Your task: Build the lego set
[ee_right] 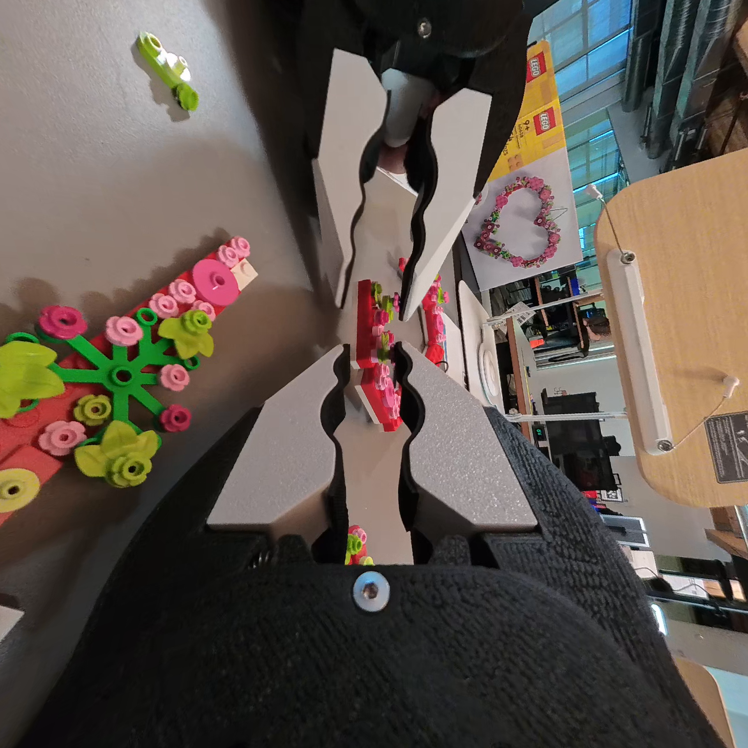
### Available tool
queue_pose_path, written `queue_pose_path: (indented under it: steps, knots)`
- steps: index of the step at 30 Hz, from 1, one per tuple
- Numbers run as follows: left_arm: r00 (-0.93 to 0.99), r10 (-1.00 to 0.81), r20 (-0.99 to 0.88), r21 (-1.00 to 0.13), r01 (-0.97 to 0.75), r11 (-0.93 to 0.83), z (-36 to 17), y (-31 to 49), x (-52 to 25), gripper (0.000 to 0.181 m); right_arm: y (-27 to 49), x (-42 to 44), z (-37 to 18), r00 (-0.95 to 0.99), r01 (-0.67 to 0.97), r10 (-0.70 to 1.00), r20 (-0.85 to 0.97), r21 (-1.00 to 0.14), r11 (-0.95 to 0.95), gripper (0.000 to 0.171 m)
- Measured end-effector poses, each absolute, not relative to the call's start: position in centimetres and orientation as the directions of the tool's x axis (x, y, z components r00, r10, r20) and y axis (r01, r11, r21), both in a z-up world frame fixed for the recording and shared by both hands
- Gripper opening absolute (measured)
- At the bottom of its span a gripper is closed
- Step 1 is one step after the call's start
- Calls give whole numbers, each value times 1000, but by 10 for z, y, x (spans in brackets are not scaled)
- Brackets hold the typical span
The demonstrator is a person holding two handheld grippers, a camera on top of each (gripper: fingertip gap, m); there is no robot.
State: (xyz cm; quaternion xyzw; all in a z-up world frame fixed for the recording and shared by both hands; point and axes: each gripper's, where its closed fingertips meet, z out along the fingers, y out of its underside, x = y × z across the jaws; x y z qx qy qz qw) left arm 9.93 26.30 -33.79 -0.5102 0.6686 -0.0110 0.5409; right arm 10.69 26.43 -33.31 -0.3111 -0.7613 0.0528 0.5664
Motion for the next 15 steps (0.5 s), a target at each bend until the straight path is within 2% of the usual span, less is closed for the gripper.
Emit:
queue_pose_path:
  steps: [15]
  knots:
    - [80, -656, -750, -518, -687, 509, -339, 264, 98, 22, 265, 107, -336, -174, 422, 525, 833, -418, 804, 21]
